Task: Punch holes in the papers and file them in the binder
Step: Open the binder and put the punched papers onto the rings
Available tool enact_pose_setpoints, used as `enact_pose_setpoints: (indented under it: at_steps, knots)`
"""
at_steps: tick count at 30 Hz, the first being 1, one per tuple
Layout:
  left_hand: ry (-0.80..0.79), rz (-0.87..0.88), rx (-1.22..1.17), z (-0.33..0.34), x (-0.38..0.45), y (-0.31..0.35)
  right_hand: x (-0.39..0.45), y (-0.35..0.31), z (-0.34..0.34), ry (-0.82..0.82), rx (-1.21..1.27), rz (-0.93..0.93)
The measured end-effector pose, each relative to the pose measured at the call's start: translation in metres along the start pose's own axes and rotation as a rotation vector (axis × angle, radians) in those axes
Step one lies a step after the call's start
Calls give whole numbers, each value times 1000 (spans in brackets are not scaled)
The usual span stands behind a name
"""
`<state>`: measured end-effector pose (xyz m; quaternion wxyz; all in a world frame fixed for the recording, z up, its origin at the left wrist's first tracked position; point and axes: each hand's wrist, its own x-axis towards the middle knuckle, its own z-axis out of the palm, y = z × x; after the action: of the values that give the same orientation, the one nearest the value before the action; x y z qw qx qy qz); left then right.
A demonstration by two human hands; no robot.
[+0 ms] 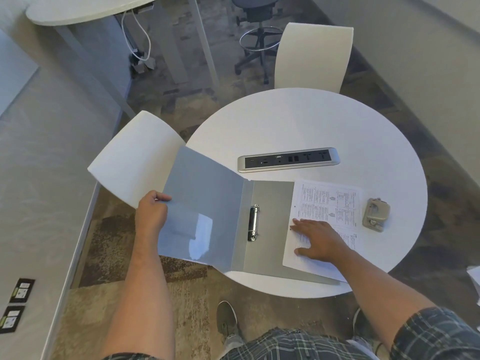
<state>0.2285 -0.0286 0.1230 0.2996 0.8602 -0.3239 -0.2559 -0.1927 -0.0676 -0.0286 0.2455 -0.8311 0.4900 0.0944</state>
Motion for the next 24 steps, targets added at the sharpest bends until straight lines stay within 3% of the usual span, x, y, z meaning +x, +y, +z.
enact_pose_setpoints:
  at_steps: [5, 10, 14, 19, 24]
  knots:
    - [34, 35, 291, 13, 2, -22, -3, 0, 2, 65, 74, 7]
    - [5, 49, 776, 48, 13, -41, 13, -11, -4, 120, 24, 21]
    - [-11, 304, 985, 90, 1, -42, 32, -36, -15, 179, 67, 143]
    - [-301, 571, 1040, 148, -24, -27, 55, -70, -18, 111, 68, 11]
    - [-593, 532, 910, 177, -35, -26, 64, -88, -16, -1, -91, -84]
